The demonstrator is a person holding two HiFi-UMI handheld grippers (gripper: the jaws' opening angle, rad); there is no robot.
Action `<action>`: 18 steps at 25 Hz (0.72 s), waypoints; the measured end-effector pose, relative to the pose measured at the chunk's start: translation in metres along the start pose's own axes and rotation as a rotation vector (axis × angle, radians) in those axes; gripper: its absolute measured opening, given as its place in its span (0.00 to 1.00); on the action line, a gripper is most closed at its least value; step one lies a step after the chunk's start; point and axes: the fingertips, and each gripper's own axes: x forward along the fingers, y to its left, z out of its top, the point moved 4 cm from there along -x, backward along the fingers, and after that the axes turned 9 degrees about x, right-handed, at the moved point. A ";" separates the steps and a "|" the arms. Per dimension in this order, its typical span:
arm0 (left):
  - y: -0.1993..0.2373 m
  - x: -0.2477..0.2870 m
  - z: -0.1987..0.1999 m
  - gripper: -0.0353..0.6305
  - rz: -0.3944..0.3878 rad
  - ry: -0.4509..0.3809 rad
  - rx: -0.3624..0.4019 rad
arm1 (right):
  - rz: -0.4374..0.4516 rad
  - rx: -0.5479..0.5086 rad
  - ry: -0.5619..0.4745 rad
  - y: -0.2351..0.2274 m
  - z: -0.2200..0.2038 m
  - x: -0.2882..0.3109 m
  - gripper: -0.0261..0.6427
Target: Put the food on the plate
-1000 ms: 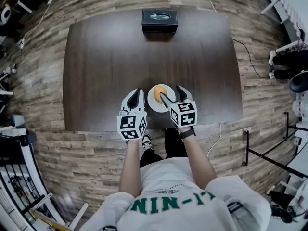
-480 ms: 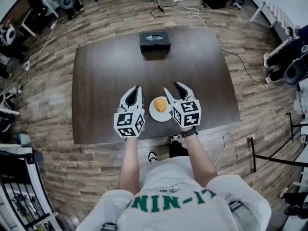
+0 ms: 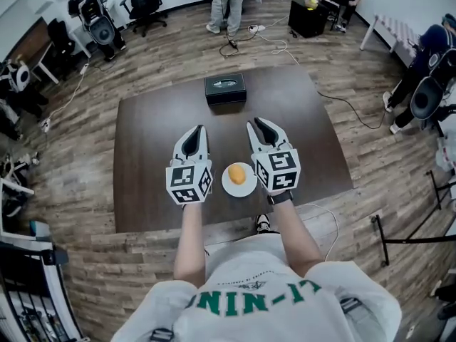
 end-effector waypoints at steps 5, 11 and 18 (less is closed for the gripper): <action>-0.005 -0.003 0.016 0.07 0.001 -0.033 0.030 | -0.009 -0.013 -0.054 0.003 0.024 -0.007 0.13; -0.001 -0.009 0.030 0.07 0.010 -0.063 0.050 | -0.005 -0.017 -0.099 0.005 0.033 -0.012 0.06; 0.000 -0.013 0.032 0.07 0.008 -0.065 0.060 | -0.022 -0.022 -0.104 0.007 0.034 -0.013 0.06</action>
